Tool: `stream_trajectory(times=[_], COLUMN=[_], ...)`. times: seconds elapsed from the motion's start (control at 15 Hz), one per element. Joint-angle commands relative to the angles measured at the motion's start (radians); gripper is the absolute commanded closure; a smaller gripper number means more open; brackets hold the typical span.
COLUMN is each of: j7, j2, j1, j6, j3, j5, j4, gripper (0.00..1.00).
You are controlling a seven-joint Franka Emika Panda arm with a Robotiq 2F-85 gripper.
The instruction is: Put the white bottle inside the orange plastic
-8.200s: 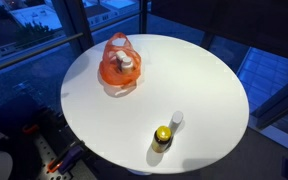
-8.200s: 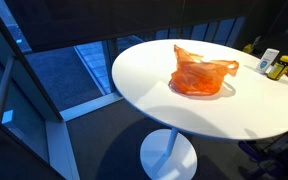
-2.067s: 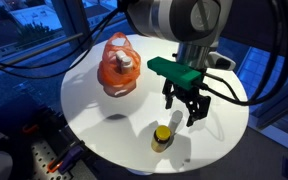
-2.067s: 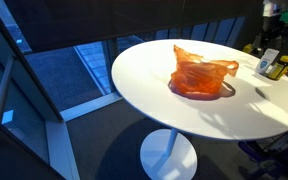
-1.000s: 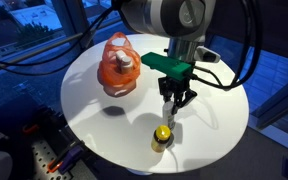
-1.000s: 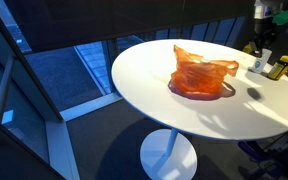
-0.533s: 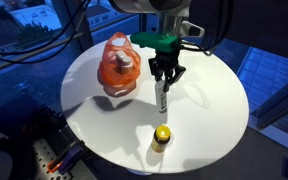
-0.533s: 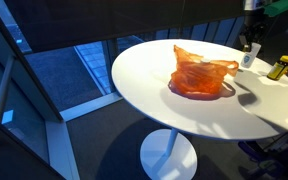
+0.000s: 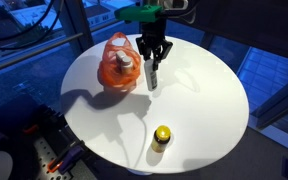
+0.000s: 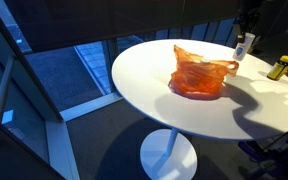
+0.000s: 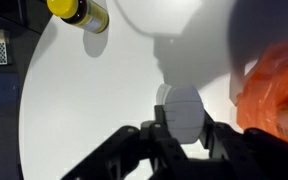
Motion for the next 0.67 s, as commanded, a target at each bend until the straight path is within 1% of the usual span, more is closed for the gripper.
stream_trajectory(times=[0.0, 0.27, 0.33, 0.4, 0.6], j7=[-0.008, -0.032, -0.004, -0.004, -0.004], j2=[-0.082, -0.121, -0.074, -0.079, -0.071], j1=[0.009, 0.012, 0.014, 0.015, 0.015], j6=[-0.033, -0.068, -0.040, -0.044, -0.044], j3=[0.028, 0.053, 0.047, 0.050, 0.050], j5=[0.037, 0.071, 0.044, 0.046, 0.046], j4=[-0.048, -0.067, -0.041, -0.044, -0.043], gripper=[0.90, 0.90, 0.90, 0.66, 0.66])
